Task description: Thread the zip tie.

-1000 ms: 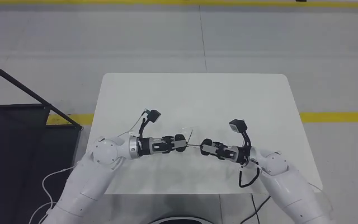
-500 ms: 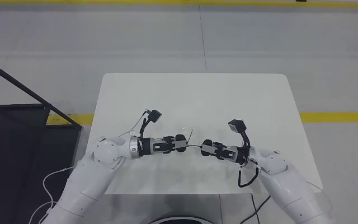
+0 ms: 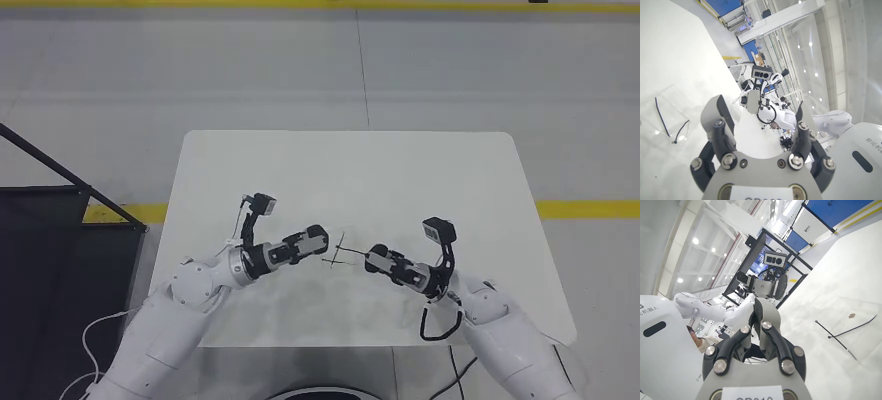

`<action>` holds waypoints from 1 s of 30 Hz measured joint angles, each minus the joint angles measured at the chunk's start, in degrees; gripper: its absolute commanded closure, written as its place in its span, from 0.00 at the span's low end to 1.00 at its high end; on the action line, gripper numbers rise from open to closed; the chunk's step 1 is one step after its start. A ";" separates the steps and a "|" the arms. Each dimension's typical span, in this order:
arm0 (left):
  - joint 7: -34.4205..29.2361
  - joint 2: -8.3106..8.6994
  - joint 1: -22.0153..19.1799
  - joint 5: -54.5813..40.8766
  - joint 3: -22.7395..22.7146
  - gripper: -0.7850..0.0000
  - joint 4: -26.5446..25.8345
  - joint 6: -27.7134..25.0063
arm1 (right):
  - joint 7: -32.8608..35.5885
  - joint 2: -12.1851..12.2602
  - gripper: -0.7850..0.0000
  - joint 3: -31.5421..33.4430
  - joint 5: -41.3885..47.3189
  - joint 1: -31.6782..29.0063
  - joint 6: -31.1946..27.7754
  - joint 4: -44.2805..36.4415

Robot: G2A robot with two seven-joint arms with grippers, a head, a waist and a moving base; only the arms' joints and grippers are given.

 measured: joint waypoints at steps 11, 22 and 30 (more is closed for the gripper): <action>4.83 -0.31 1.48 8.03 1.27 0.00 -1.84 -1.12 | -2.50 -0.98 1.00 -0.63 -0.69 -0.33 0.04 0.33; 13.20 -0.83 3.03 14.17 1.39 0.00 -3.39 -1.42 | -5.92 -1.16 1.00 0.01 -2.45 -1.08 3.10 -1.04; 23.29 -2.23 3.12 21.90 4.72 0.00 -2.39 -6.12 | -8.69 -1.43 1.00 1.04 -1.19 -2.12 5.38 -1.67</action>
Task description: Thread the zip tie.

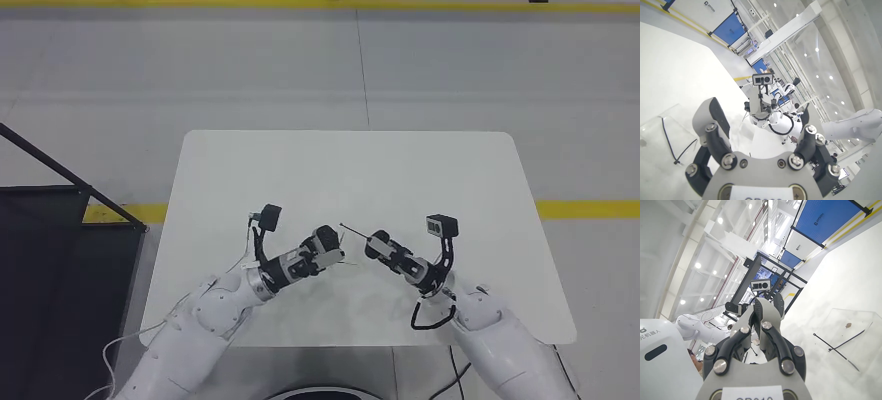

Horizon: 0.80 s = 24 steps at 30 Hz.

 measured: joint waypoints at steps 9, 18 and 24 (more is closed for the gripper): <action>11.29 -1.67 -0.55 10.11 2.39 0.59 2.37 -2.52 | 2.03 -0.22 1.00 0.35 2.37 0.03 0.14 0.80; 18.12 -3.32 -1.96 14.17 4.84 0.76 4.92 -2.09 | 3.42 -0.38 1.00 0.86 2.63 -0.12 0.19 0.86; 20.56 -4.29 -3.02 14.69 6.10 0.76 6.98 -2.69 | 4.00 -0.54 1.00 1.01 2.50 -0.10 0.55 1.01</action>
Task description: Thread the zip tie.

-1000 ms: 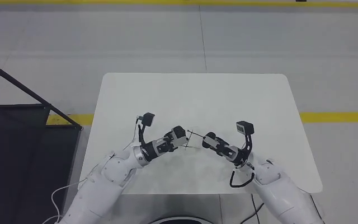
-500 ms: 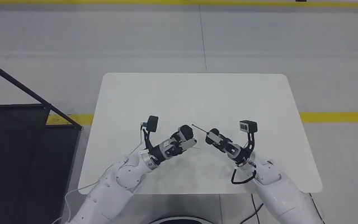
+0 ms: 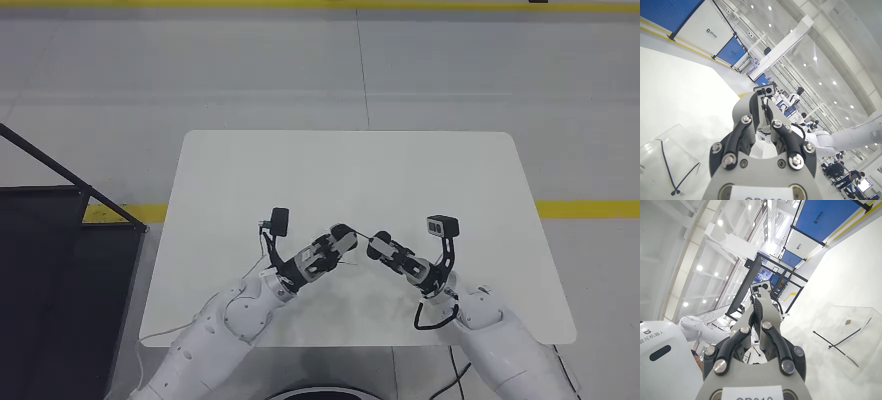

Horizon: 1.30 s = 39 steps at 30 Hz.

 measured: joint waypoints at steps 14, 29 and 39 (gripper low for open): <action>1.82 -1.55 -1.25 0.51 1.14 0.86 2.50 -0.80 | 0.51 -0.43 1.00 0.21 -0.77 -0.11 0.76 -0.12; 1.31 -2.33 -0.91 0.39 0.32 0.86 3.18 -1.31 | 0.50 -0.90 1.00 0.58 -0.83 -0.15 0.92 0.07; 0.18 -2.74 -0.79 -0.01 -0.16 0.86 3.34 -1.41 | 0.37 -1.13 1.00 1.04 -1.10 -0.35 1.08 0.02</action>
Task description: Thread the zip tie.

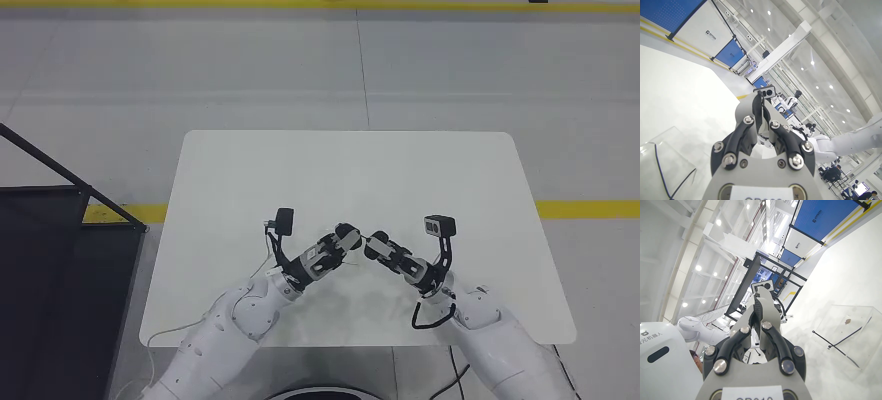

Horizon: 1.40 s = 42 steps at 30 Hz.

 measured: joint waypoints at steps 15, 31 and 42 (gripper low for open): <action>-0.58 -0.60 0.28 0.43 -0.71 1.00 -0.05 0.01 | 0.24 -0.31 1.00 0.55 -0.27 -0.25 0.30 -0.03; -0.86 -0.83 0.55 1.10 -3.02 1.00 -0.14 0.02 | -0.86 -0.25 0.00 2.75 -2.14 -1.41 -0.28 -1.36; -2.61 1.57 5.85 -0.92 -14.56 1.00 -5.07 -0.97 | -16.44 -0.28 0.00 8.51 -28.41 -8.44 3.76 -14.30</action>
